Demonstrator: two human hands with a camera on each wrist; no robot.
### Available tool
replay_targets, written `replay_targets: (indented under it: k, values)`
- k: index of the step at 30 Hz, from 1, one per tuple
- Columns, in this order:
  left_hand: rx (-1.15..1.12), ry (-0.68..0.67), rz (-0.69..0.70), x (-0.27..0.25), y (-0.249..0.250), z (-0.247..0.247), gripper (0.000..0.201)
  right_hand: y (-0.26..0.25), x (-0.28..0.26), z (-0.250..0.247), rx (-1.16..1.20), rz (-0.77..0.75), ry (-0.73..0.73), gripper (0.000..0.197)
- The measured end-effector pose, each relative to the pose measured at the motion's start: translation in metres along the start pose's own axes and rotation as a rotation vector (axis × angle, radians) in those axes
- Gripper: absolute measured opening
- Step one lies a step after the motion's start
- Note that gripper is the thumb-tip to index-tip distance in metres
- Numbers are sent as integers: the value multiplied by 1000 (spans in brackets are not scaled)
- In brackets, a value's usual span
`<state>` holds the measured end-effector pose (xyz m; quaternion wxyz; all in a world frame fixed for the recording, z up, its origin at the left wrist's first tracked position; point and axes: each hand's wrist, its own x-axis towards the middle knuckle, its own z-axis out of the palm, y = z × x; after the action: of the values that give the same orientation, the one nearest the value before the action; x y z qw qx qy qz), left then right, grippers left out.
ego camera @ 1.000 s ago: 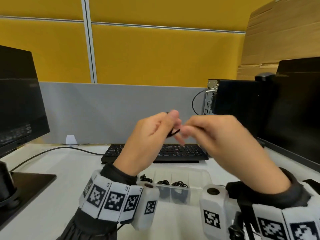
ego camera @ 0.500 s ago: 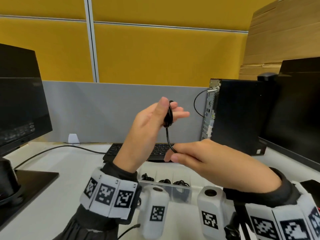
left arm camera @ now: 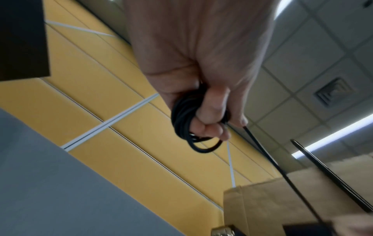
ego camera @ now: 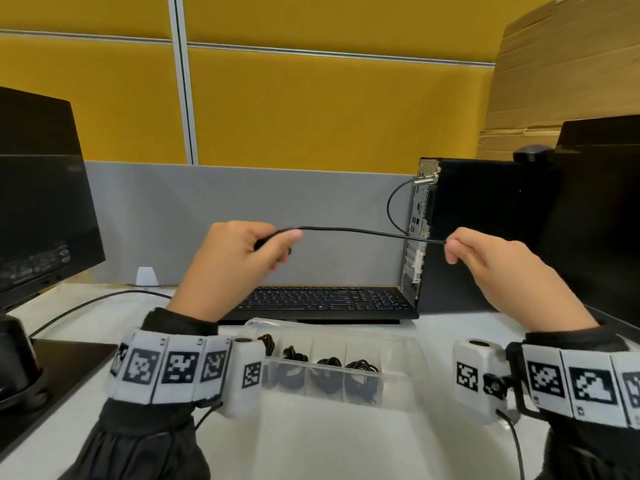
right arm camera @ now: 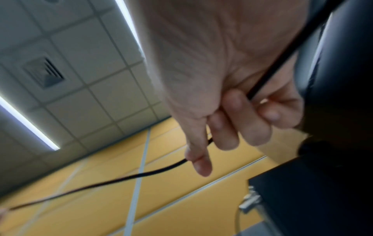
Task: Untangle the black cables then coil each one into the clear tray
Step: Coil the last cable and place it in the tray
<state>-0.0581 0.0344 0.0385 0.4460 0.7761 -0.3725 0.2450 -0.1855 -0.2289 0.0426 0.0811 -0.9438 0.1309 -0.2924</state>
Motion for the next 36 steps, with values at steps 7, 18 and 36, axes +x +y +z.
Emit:
replay_targets:
  k: [7, 18, 36]
  values:
    - [-32, 121, -97, 1, -3, -9, 41, 22, 1, 0, -122, 238, -54, 39]
    - [-22, -137, -47, -6, 31, 29, 45, -76, -18, 0, 453, -338, -230, 17]
    - [-706, 39, -51, 0, 30, 34, 32, -80, -13, 17, 344, -410, -457, 20]
